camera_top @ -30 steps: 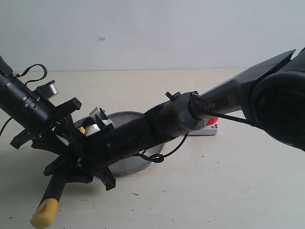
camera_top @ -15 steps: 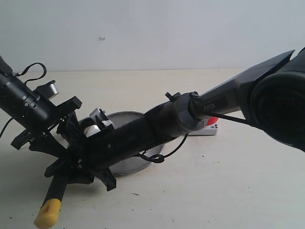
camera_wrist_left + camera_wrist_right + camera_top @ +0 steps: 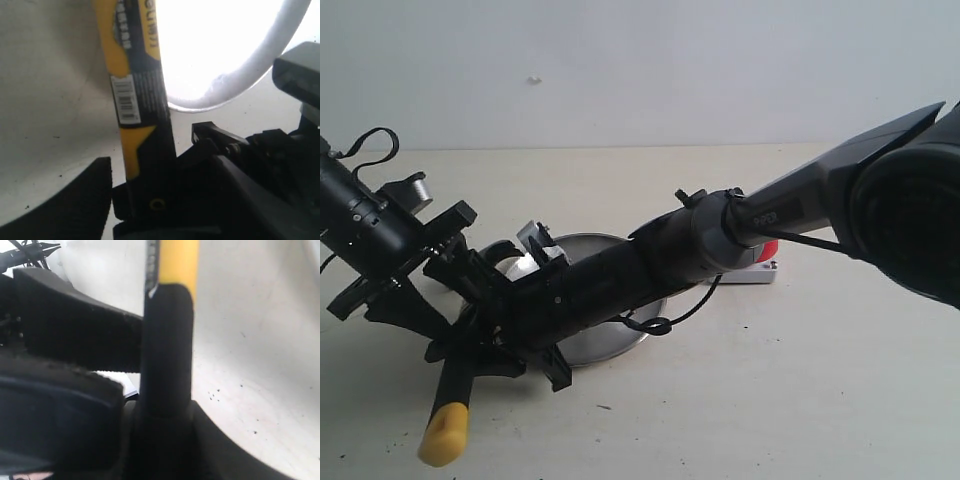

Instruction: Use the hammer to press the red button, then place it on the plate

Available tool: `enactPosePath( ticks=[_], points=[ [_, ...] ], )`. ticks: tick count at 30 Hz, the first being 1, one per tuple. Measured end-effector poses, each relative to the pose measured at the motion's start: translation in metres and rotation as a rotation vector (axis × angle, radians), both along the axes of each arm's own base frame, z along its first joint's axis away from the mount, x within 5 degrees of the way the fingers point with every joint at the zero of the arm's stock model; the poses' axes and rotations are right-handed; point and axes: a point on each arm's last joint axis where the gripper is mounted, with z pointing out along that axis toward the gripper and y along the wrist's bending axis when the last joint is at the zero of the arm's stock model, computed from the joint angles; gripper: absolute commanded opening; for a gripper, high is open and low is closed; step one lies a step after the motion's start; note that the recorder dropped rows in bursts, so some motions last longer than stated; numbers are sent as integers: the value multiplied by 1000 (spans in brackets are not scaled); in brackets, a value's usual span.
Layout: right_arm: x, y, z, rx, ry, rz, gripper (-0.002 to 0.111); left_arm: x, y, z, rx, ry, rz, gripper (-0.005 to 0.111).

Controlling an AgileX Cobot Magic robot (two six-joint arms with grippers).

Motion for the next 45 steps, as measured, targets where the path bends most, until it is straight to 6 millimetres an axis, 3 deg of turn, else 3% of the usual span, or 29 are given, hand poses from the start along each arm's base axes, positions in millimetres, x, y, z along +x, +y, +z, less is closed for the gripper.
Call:
enactPosePath(
  ticks=[12,22,32,45],
  points=[
    [0,0,0,-1,-6,5,0,1,25,13,-4,-11,50,55],
    [-1,-1,-1,-7,-17,23,0,-1,51,44,8,-135,98,0],
    [-6,-7,3,-104,-118,136,0,-1,55,46,9,-176,72,0],
    [13,-1,38,-274,-363,367,0,-3,68,63,23,-255,101,0]
  ],
)
